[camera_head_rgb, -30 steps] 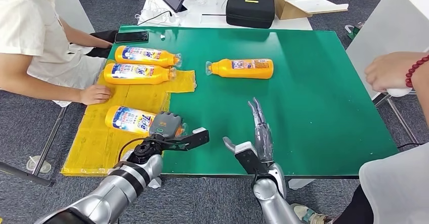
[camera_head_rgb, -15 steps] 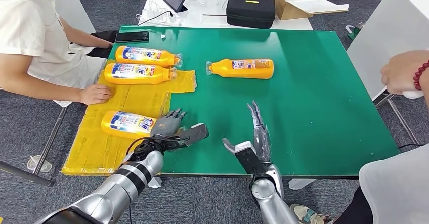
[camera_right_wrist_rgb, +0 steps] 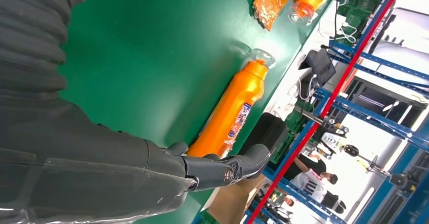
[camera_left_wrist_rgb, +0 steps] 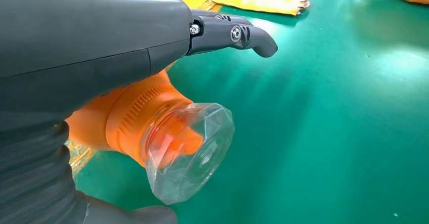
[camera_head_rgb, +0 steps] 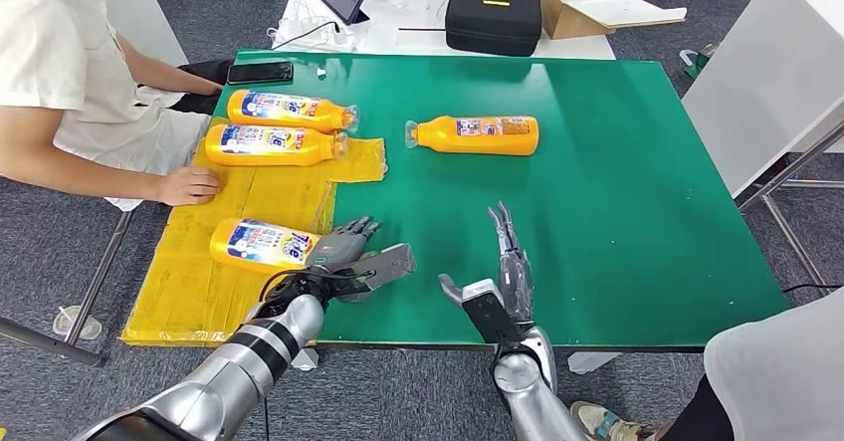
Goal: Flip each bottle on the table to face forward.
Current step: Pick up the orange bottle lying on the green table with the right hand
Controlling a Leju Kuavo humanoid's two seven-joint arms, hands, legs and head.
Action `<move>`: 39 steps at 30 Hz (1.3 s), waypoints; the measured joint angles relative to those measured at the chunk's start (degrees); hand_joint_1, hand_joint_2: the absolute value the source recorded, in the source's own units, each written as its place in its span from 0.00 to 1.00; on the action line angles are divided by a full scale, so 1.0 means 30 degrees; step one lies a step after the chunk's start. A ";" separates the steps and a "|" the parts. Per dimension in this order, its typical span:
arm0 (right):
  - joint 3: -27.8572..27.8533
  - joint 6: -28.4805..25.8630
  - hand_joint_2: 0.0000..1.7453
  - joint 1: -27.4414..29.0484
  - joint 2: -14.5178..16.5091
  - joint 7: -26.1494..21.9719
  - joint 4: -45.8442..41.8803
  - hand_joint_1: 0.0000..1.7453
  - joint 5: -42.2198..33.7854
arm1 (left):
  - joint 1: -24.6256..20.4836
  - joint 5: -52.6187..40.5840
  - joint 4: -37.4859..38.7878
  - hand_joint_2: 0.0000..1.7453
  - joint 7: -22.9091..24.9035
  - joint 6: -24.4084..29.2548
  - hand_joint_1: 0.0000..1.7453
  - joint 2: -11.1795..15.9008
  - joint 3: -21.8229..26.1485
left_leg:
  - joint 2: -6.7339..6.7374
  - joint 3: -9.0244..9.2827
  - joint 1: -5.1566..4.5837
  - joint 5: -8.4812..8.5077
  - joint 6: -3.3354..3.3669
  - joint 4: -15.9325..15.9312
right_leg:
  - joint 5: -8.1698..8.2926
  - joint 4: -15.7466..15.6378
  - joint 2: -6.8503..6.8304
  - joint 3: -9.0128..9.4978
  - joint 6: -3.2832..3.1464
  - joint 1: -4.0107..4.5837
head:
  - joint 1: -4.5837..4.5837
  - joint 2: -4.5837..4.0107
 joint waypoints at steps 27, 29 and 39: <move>-0.0670 -0.0940 1.00 0.0973 -0.0328 -0.0326 -0.0603 0.00 0.0739 | 0.3996 0.5102 -1.0461 1.00 -0.1799 0.2348 0.00 0.1209 -0.2847 | 0.0002 -0.0020 -0.0001 0.0000 -0.0003 0.0000 | -0.0001 -0.0001 0.0001 -0.0022 0.0000 0.0001 | 0.0002 0.0000; -0.0728 -0.1020 1.00 0.1018 -0.0417 -0.0295 -0.0748 0.00 0.0989 | 0.4320 0.5631 -1.0965 1.00 -0.1990 0.2477 0.00 0.1328 -0.2903 | 0.0003 -0.0020 -0.0001 -0.0001 -0.0003 0.0000 | -0.0001 -0.0002 0.0001 -0.0023 0.0000 0.0000 | 0.0002 0.0000; -0.0900 -0.3019 1.00 0.0352 -0.2009 0.5027 0.0018 0.00 0.8878 | 0.6059 0.9709 -1.2620 1.00 -0.3078 0.1687 0.00 0.1369 -0.2872 | -0.0011 -0.0020 -0.0011 0.0000 -0.0001 0.0001 | -0.0001 -0.0005 -0.0007 -0.0016 0.0001 -0.0020 | -0.0002 0.0000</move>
